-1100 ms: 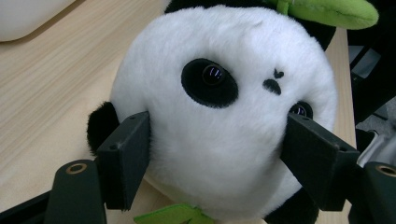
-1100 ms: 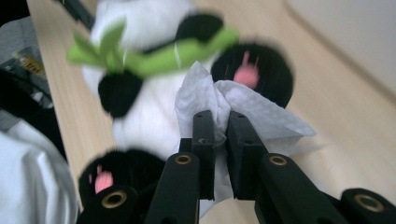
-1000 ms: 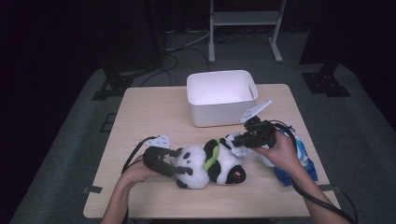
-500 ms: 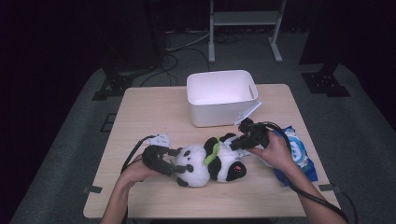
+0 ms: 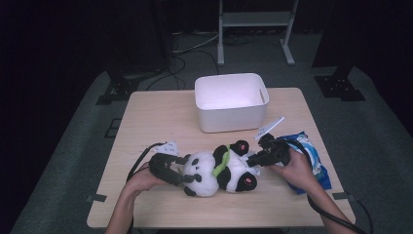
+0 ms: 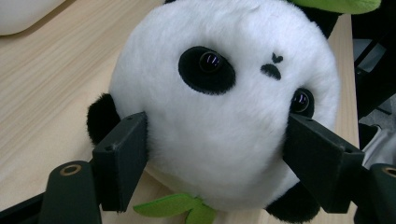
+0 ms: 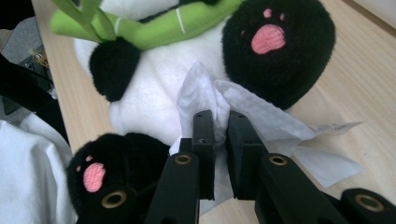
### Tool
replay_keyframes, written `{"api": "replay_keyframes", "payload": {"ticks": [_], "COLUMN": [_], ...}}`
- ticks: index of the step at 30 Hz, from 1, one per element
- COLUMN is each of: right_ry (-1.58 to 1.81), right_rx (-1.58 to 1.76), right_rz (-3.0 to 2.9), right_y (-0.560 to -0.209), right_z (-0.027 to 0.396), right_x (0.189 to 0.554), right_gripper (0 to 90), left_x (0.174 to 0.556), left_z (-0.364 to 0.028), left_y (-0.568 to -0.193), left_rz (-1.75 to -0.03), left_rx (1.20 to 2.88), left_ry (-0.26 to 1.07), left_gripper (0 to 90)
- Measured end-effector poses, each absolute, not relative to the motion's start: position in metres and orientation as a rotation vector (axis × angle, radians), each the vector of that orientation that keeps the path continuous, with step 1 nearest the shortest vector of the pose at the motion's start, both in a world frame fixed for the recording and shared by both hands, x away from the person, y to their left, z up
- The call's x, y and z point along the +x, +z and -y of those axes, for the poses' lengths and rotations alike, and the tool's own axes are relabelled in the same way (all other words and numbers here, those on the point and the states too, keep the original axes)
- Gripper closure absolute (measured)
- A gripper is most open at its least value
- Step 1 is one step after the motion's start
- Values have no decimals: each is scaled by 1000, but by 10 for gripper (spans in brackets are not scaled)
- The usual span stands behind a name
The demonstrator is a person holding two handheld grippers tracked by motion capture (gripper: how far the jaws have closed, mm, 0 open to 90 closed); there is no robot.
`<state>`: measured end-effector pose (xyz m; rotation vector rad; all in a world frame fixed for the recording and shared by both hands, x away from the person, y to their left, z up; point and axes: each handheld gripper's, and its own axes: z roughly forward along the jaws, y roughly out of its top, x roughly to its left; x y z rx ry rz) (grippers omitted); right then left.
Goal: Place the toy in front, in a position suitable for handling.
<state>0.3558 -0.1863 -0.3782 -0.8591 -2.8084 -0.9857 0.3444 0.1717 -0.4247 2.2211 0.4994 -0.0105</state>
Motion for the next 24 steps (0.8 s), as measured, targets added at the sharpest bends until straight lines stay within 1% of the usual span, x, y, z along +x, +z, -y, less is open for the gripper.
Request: {"api": "replay_keyframes", "payload": {"ticks": [5, 11, 18, 24], "right_ry": [-1005, -996, -949, -923], "right_rx": [-815, -745, -684, -699], "right_rz": [2839, 2870, 2913, 2917], "right_y": [-366, -355, -345, -343], "right_z": [179, 154, 118, 102], "right_x": [352, 356, 378, 397], "right_gripper": [817, 817, 818, 818], "left_x": [345, 345, 344, 344], "left_z": [-172, -172, -169, -170], "left_y": [-425, -425, -425, -426], "left_rz": [-509, -507, -500, -506], "left_rx": [2215, 2217, 2224, 2220], "left_ry": [-15, -11, -9, -9], "left_gripper": [234, 236, 240, 240]}}
